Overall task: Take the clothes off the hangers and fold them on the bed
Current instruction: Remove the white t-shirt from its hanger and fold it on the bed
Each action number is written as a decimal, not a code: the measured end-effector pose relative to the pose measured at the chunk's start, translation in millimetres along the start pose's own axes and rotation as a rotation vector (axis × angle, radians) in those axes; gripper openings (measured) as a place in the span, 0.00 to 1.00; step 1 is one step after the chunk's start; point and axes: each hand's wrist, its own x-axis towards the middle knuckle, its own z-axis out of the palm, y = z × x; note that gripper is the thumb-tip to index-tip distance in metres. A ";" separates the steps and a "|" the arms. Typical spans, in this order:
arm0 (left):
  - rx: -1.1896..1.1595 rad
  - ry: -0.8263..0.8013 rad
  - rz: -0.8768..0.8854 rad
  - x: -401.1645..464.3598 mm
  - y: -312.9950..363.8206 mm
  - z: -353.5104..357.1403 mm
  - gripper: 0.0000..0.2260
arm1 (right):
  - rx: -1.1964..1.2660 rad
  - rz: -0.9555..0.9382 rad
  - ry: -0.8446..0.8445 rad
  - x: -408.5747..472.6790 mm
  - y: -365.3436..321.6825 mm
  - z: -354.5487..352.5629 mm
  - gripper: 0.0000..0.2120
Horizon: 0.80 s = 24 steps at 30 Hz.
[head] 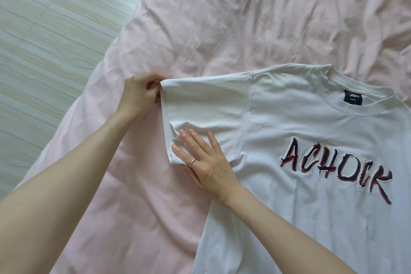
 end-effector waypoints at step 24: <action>-0.150 0.123 -0.359 -92.0 -4.8 15.1 0.14 | -0.052 0.381 0.017 -13.5 -0.6 -22.8 0.19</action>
